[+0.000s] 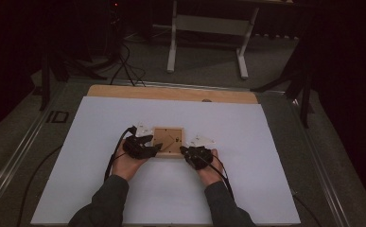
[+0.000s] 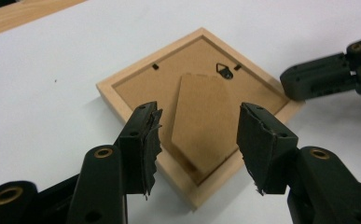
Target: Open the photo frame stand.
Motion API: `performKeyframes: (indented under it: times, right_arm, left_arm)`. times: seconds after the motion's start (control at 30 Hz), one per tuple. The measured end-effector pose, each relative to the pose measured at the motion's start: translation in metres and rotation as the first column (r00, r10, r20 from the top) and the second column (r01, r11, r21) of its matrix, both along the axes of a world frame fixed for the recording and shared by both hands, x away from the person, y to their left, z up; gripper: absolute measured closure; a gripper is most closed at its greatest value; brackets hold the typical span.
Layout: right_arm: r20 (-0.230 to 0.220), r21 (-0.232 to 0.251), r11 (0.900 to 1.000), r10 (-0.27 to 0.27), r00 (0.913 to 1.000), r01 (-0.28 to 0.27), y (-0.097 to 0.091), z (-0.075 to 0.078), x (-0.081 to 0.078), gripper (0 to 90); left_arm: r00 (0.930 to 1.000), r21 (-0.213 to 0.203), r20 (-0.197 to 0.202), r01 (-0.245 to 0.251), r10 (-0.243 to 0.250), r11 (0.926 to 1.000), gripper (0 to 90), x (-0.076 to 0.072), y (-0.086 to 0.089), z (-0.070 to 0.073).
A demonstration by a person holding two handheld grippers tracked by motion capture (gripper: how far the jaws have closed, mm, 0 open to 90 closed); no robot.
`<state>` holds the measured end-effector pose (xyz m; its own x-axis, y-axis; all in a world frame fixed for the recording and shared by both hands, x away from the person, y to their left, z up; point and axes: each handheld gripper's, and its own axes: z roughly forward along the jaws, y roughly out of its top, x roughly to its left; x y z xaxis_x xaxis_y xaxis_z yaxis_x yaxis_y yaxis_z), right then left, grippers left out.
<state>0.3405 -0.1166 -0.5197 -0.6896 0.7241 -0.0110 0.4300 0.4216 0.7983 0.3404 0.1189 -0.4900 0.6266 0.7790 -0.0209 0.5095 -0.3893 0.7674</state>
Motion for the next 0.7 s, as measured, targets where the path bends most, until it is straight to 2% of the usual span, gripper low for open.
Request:
performKeyframes:
  times: [0.13,0.3,0.7]
  right_arm:
    - [0.0,0.0,1.0,0.002,1.0,-0.002,0.0,0.0,0.0,89.8]
    - [0.0,0.002,1.0,0.002,1.0,-0.002,0.0,0.0,0.0,89.8]
    - [-0.002,0.003,1.0,0.003,1.0,-0.003,0.0,0.0,0.0,89.8]
  left_arm:
    - [0.9998,0.024,-0.017,0.005,-0.005,0.9997,50.6,-0.003,0.004,-0.004]
    - [0.9993,0.073,-0.028,0.026,-0.024,0.997,55.7,-0.007,0.005,-0.007]
    - [0.9961,0.128,-0.074,0.056,-0.047,0.9902,71.9,-0.006,0.005,-0.012]
